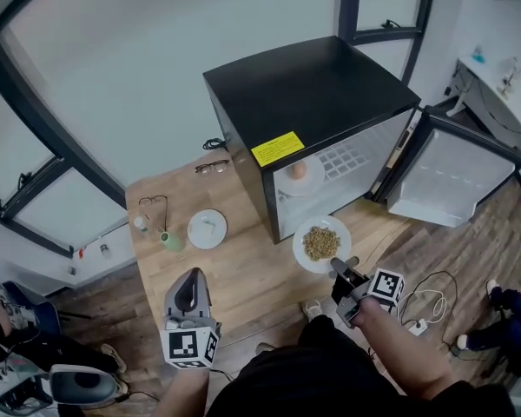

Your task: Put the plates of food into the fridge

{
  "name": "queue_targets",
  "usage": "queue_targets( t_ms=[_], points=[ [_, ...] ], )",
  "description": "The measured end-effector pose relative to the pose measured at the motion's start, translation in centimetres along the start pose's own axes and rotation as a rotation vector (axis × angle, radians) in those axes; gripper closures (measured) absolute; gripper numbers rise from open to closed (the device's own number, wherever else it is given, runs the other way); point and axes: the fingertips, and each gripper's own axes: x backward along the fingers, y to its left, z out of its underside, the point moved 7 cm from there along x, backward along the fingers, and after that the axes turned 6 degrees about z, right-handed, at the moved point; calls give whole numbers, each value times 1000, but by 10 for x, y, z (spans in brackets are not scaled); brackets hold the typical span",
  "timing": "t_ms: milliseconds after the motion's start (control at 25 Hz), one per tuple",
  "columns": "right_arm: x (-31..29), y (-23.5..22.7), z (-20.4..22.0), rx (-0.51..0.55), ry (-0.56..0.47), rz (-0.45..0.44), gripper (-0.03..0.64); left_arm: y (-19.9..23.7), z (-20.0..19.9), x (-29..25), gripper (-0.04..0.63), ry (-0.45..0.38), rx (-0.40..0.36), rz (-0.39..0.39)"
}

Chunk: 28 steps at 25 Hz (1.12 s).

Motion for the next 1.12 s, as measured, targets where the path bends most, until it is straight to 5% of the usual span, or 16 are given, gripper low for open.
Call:
queue_targets(
  t_ms=[600, 1120],
  points=[
    [-12, 42, -134, 64, -163, -25, 584, -8, -26, -83, 592, -45, 3, -23],
    [-62, 52, -212, 120, -172, 83, 584, 2, -24, -96, 592, 2, 23, -143]
  ],
)
